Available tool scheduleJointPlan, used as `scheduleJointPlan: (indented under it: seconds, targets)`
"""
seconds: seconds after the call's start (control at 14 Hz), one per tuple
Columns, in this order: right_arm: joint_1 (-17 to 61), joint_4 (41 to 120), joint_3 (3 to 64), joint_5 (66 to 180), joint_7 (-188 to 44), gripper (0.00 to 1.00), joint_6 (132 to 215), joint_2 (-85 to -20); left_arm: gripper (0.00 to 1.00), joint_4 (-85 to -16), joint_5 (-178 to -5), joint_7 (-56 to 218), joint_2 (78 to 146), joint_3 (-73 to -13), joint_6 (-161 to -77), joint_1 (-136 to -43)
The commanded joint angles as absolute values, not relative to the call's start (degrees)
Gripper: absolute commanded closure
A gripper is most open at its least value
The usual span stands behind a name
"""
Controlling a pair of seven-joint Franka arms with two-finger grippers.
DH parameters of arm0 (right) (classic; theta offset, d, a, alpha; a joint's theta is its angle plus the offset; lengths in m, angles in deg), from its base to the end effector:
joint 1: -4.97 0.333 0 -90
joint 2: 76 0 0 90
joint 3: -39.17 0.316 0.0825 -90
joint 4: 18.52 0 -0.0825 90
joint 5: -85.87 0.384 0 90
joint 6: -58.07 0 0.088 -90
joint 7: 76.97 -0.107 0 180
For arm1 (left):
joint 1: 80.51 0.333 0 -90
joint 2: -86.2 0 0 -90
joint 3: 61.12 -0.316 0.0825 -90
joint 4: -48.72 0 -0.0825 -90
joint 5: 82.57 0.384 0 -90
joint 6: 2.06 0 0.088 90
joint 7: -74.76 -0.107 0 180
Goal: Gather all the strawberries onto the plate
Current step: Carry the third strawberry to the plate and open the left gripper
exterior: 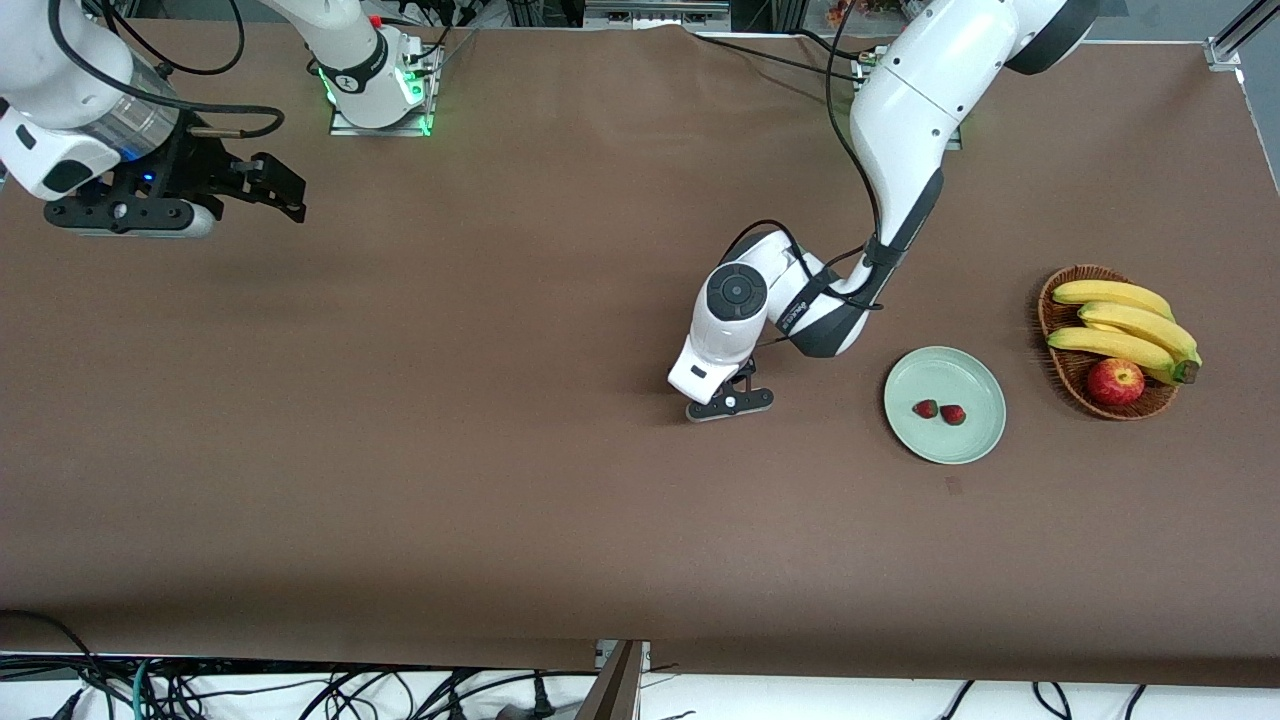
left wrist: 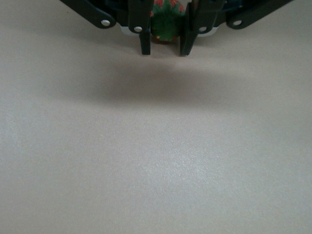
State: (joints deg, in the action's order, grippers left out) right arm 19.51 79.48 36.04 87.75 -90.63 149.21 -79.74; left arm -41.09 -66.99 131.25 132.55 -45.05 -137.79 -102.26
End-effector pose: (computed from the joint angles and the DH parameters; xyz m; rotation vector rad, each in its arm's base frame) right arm 0.5218 0.1079 0.5958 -3.1159 0.0633 0.0953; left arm 0.5734 -0.4056 0.1807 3.0935 0.3401 0.0241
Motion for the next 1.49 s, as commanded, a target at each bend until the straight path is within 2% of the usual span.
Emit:
scheduleJointPlan:
  seconds: [0.0,0.64,0.85,1.0,1.14,1.21,1.35,1.42]
  targets:
    - [17.7,78.4,36.4,87.2,-89.1,0.00,149.7,-80.1,1.00,-40.2,-65.4,128.8,130.2,-45.2,-130.7,-101.4]
    - [17.6,77.0,32.8,87.2,-83.0,0.00,150.2,-80.1,0.97,-40.5,-65.7,97.3,121.4,-45.0,-111.2,-86.9]
    - [17.6,74.5,32.8,87.3,-83.6,0.00,150.2,-79.4,0.94,-41.3,-65.7,85.6,121.5,-45.0,-110.8,-81.1]
    - [17.5,71.8,32.3,87.2,-83.0,0.00,149.9,-79.0,0.87,-41.7,-65.7,79.4,122.6,-45.0,-110.8,-77.0]
    - [17.4,71.8,31.6,87.2,-83.0,0.00,150.1,-78.5,0.87,-42.5,-65.7,74.7,123.2,-44.9,-111.5,-74.5]
    - [17.4,71.7,31.6,87.1,-83.1,0.00,150.2,-78.0,0.81,-42.9,-65.7,74.6,123.4,-44.9,-111.5,-74.4]
    - [17.5,71.7,31.6,86.8,-83.0,0.00,150.3,-76.5,0.07,-43.6,-65.7,74.4,124.3,-45.0,-113.5,-73.0]
    - [17.6,71.7,31.7,85.8,-82.9,0.00,150.3,-75.9,0.00,-43.5,-65.7,74.0,124.5,-44.9,-113.8,-72.0]
